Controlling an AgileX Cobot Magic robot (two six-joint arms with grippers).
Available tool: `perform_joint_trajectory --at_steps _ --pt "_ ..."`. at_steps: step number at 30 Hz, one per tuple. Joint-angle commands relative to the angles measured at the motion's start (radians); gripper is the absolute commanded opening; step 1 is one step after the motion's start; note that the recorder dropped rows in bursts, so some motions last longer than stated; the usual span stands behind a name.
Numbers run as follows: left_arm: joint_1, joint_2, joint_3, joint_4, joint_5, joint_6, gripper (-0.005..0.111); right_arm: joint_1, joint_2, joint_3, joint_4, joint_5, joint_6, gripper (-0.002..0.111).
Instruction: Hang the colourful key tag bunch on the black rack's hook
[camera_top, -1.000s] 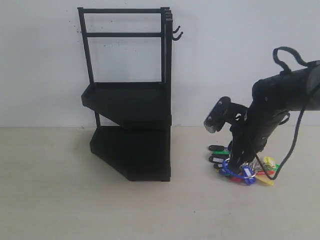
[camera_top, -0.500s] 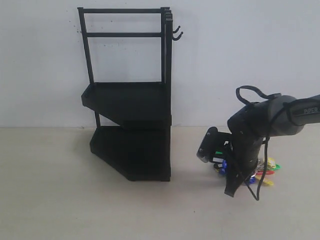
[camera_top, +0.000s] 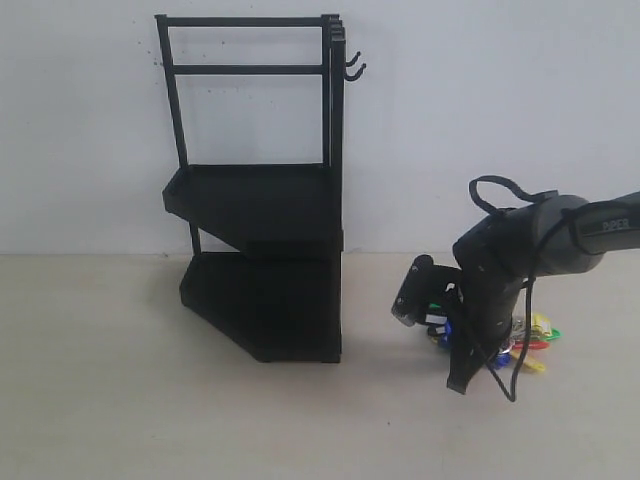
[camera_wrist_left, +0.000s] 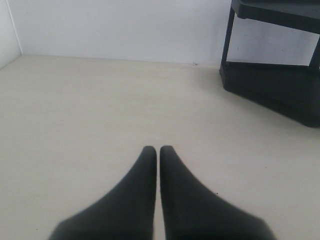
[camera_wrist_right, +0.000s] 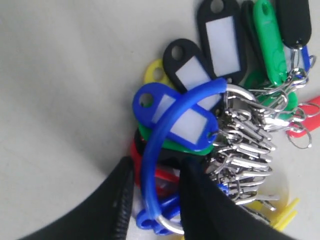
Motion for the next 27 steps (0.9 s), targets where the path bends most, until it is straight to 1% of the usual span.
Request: perform_joint_trajectory --at_steps 1,2,3,7,10,13,16,17,18,19,20,22,23,24,25,27 --pt "0.003 0.004 -0.002 -0.002 -0.008 0.000 0.004 0.001 0.015 -0.001 0.001 0.020 0.005 0.015" --pt "0.003 0.004 -0.002 -0.002 -0.008 0.000 0.004 0.001 0.013 -0.001 0.001 0.022 0.005 0.006" --pt "0.003 0.004 -0.002 -0.002 -0.008 0.000 0.004 0.001 0.013 -0.001 0.001 0.024 0.007 0.000" --pt "0.003 0.004 -0.002 -0.002 -0.008 0.000 0.004 0.001 0.011 -0.001 -0.009 0.039 0.004 0.000" --pt "0.003 0.004 -0.002 -0.002 -0.008 0.000 0.004 0.001 -0.015 -0.001 -0.009 0.018 0.052 0.000" --pt "0.003 0.004 -0.002 -0.002 -0.008 0.000 0.004 -0.001 -0.068 -0.001 -0.009 -0.048 0.165 0.000" --pt "0.003 0.004 -0.002 -0.002 -0.008 0.000 0.004 -0.008 -0.139 -0.001 -0.009 -0.114 0.337 0.000" --pt "0.003 0.004 -0.002 -0.002 -0.008 0.000 0.004 -0.022 -0.181 -0.001 -0.003 -0.139 0.435 0.000" --pt "0.003 0.004 -0.002 -0.002 -0.008 0.000 0.004 -0.031 -0.195 -0.001 0.000 -0.146 0.481 0.000" --pt "0.003 0.004 -0.002 -0.002 -0.008 0.000 0.004 -0.060 -0.228 -0.001 0.033 -0.153 0.583 0.000" --pt "0.003 0.004 -0.002 -0.002 -0.008 0.000 0.004 -0.078 -0.244 0.001 0.070 -0.160 0.607 0.000" --pt "0.003 0.004 -0.002 -0.002 -0.008 0.000 0.004 -0.139 -0.284 0.001 0.237 -0.162 0.613 0.000" --pt "0.003 0.004 -0.002 -0.002 -0.008 0.000 0.004 -0.181 -0.311 0.001 0.366 -0.162 0.563 0.000" --pt "0.003 0.004 -0.002 -0.002 -0.008 0.000 0.004 -0.221 -0.332 0.005 0.501 -0.160 0.472 0.000" --pt "0.003 0.004 -0.002 -0.002 -0.008 0.000 0.004 -0.247 -0.350 0.016 0.594 -0.160 0.415 0.000" --pt "0.003 0.004 -0.002 -0.002 -0.008 0.000 0.004 -0.305 -0.390 0.048 0.828 -0.155 0.218 0.000"
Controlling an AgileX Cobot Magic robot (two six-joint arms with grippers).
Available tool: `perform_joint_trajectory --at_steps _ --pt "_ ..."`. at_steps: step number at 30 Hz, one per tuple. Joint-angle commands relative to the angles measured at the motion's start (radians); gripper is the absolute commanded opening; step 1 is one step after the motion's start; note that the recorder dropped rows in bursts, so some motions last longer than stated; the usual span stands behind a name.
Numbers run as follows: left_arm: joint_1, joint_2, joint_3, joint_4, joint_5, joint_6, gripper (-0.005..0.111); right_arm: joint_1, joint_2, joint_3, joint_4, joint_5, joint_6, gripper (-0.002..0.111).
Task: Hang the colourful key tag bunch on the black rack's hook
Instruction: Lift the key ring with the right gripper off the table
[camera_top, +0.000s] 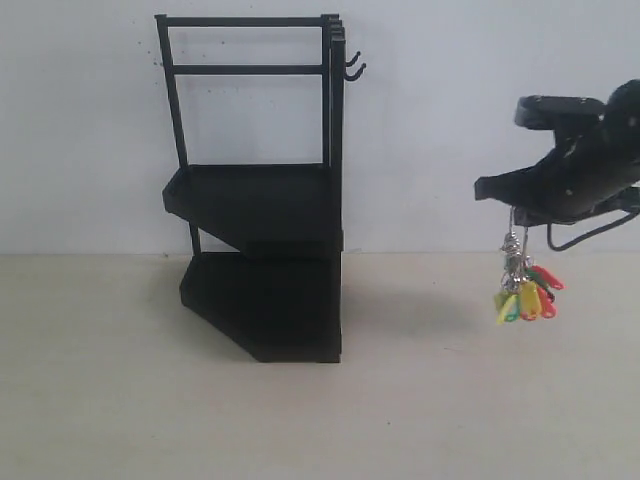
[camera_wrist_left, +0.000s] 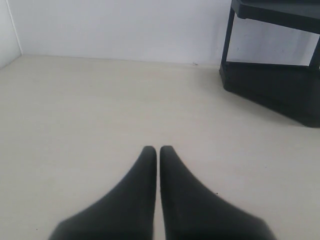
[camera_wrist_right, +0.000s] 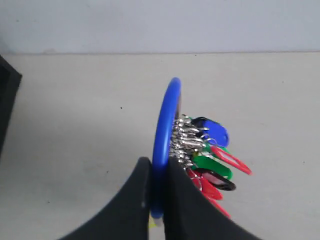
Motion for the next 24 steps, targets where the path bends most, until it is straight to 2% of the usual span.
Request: perform_joint_trajectory --at_steps 1,3,5,9,12,16,21,24 --pt "0.003 0.004 -0.002 -0.002 -0.008 0.000 0.004 -0.110 -0.094 0.068 0.456 -0.004 -0.354 0.000" --pt "0.003 0.004 -0.002 -0.002 -0.008 0.000 0.004 -0.170 -0.135 0.124 0.743 0.041 -0.596 0.000" --pt "0.003 0.004 -0.002 -0.002 -0.008 0.000 0.004 -0.235 -0.163 0.191 1.075 0.166 -0.898 0.000" --pt "0.003 0.004 -0.002 -0.002 -0.008 0.000 0.004 -0.323 -0.168 0.265 1.432 0.469 -1.200 0.000" --pt "0.003 0.004 -0.002 -0.002 -0.008 0.000 0.004 -0.343 -0.168 0.304 1.495 0.601 -1.280 0.000" --pt "0.003 0.004 -0.002 -0.002 -0.008 0.000 0.004 -0.341 -0.168 0.313 1.510 0.693 -1.312 0.000" --pt "0.003 0.004 -0.002 -0.002 -0.008 0.000 0.004 -0.341 -0.168 0.313 1.628 0.672 -1.335 0.000" --pt "0.003 0.004 -0.002 -0.002 -0.008 0.000 0.004 -0.303 -0.179 0.315 1.571 0.712 -1.341 0.000"
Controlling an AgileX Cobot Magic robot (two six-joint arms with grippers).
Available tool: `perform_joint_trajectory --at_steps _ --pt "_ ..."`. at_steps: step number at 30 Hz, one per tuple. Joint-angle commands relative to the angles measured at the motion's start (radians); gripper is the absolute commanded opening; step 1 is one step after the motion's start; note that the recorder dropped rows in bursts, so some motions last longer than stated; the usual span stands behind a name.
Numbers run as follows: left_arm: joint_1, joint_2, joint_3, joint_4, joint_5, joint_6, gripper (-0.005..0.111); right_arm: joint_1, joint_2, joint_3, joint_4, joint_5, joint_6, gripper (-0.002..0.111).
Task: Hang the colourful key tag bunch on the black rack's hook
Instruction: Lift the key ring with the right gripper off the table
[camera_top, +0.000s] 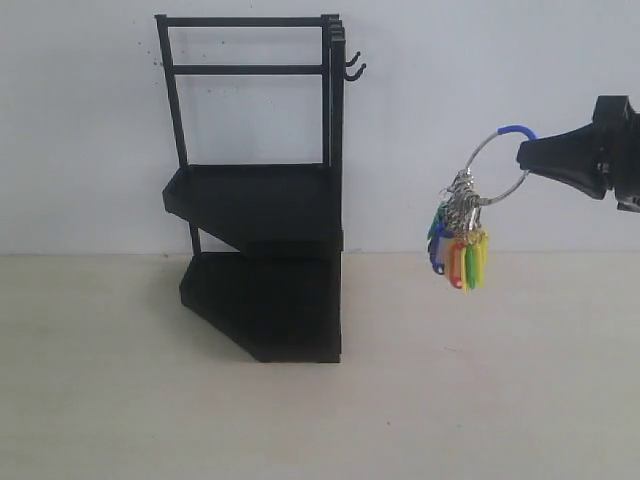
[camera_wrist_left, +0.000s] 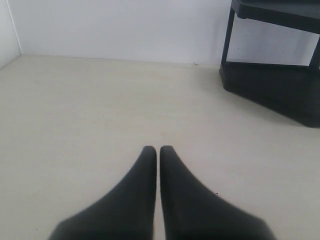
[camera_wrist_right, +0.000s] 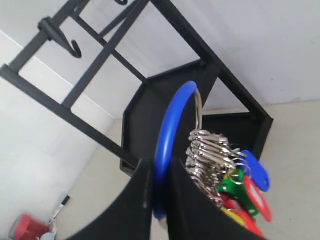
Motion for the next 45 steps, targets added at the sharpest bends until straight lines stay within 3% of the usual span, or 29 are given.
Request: perform_joint_trajectory --at_steps 1,4,9,12,16,20,23,25,27,31,33,35,39,43,45 --pt "0.003 0.004 -0.002 -0.002 -0.008 0.000 0.004 0.043 -0.043 0.002 -0.028 0.013 -0.045 0.000" --pt "0.003 0.004 -0.002 -0.002 -0.008 0.000 0.004 0.049 -0.097 0.002 -0.021 -0.228 -0.038 0.000" --pt "0.003 0.004 -0.002 -0.002 -0.008 0.000 0.004 0.070 -0.172 0.002 -0.132 -0.259 -0.118 0.000" --pt "0.003 0.004 -0.002 -0.002 -0.008 0.000 0.004 0.068 -0.212 0.002 -0.120 -0.506 -0.026 0.000" --pt "0.003 0.004 -0.002 -0.002 -0.008 0.000 0.004 0.087 -0.222 0.002 -0.200 -0.326 -0.058 0.000" --pt "0.003 0.004 -0.002 -0.002 -0.008 0.000 0.004 0.089 -0.224 0.002 -0.181 -0.447 0.058 0.000" --pt "0.003 0.004 -0.002 -0.002 -0.008 0.000 0.004 0.100 -0.222 0.002 -0.197 -0.304 -0.047 0.000" --pt "0.003 0.004 -0.002 -0.002 -0.008 0.000 0.004 0.100 -0.227 0.002 -0.198 -0.375 -0.066 0.000" --pt "0.003 0.004 -0.002 -0.002 -0.008 0.000 0.004 0.100 -0.233 0.002 -0.184 -0.506 0.041 0.000" --pt "0.003 0.004 -0.002 -0.002 -0.008 0.000 0.004 0.108 -0.233 0.002 -0.211 -0.322 -0.033 0.000" --pt "0.003 0.004 -0.002 -0.002 -0.008 0.000 0.004 0.111 -0.239 0.002 -0.217 -0.377 -0.028 0.000" --pt "0.003 0.004 -0.002 -0.002 -0.008 0.000 0.004 0.111 -0.244 0.002 -0.215 -0.502 0.097 0.000" --pt "0.003 0.004 -0.002 -0.002 -0.008 0.000 0.004 0.128 -0.244 0.002 -0.246 -0.334 -0.023 0.000" --pt "0.003 0.004 -0.002 -0.002 -0.008 0.000 0.004 0.129 -0.254 0.002 -0.235 -0.549 0.131 0.000" --pt "0.003 0.004 -0.002 -0.002 -0.008 0.000 0.004 0.129 -0.254 0.000 -0.235 -0.446 0.050 0.000"
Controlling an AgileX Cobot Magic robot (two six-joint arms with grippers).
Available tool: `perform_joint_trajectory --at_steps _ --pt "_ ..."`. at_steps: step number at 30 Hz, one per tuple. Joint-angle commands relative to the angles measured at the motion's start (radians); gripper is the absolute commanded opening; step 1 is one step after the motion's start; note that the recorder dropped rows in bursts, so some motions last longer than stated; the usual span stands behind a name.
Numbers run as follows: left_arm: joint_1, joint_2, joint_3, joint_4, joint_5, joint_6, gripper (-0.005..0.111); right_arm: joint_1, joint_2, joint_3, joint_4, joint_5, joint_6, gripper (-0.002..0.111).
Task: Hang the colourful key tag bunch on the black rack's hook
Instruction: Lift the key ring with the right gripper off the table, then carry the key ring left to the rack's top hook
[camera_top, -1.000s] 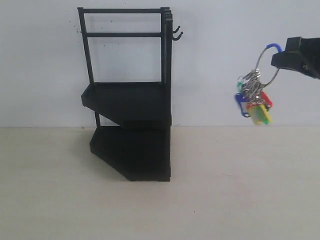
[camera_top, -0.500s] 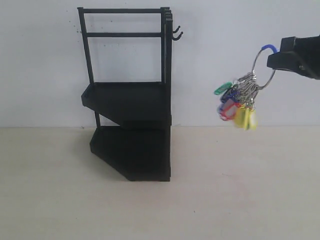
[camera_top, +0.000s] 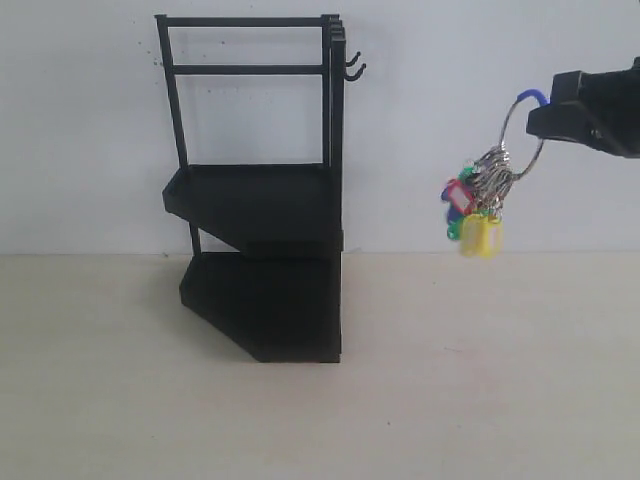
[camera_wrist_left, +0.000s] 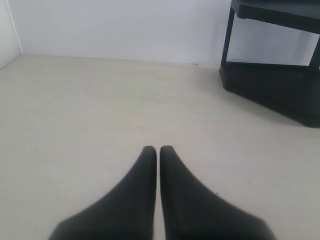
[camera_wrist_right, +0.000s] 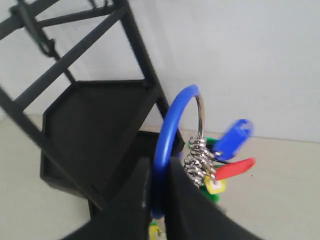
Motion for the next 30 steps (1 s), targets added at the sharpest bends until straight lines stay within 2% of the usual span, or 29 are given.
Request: perform_joint_trajectory --at_steps 1,3,5,6,9,10,13,17,21,27,30 --pt "0.003 0.004 -0.002 -0.002 -0.008 0.000 0.004 -0.001 -0.015 -0.001 0.018 0.069 -0.097 0.000" --pt "0.003 0.004 -0.002 -0.002 -0.008 0.000 0.004 0.001 -0.015 -0.001 0.023 0.001 -0.088 0.000" --pt "0.003 0.004 -0.002 -0.002 -0.008 0.000 0.004 0.001 -0.015 -0.001 0.045 -0.127 0.050 0.000" --pt "0.003 0.004 -0.002 -0.002 -0.008 0.000 0.004 0.003 -0.015 -0.001 0.045 -0.115 0.048 0.000" --pt "0.003 0.004 -0.002 -0.002 -0.008 0.000 0.004 0.016 -0.015 -0.001 0.032 0.074 -0.183 0.000" --pt "0.003 0.004 -0.002 -0.002 -0.008 0.000 0.004 0.020 -0.015 -0.001 0.030 0.056 -0.179 0.000" --pt "0.003 0.004 -0.002 -0.002 -0.008 0.000 0.004 0.023 -0.015 0.001 0.049 -0.067 0.020 0.000" --pt "0.003 0.004 -0.002 -0.002 -0.008 0.000 0.004 0.055 -0.010 -0.001 0.051 0.005 -0.165 0.000" --pt "0.003 0.004 -0.002 -0.002 -0.008 0.000 0.004 0.121 -0.007 -0.001 0.065 -0.153 -0.217 0.000" --pt "0.003 0.004 -0.002 -0.002 -0.008 0.000 0.004 0.329 -0.006 -0.005 0.062 -0.534 -0.433 0.000" --pt "0.003 0.004 -0.002 -0.002 -0.008 0.000 0.004 0.392 -0.001 -0.028 0.062 -0.582 -0.484 0.000"
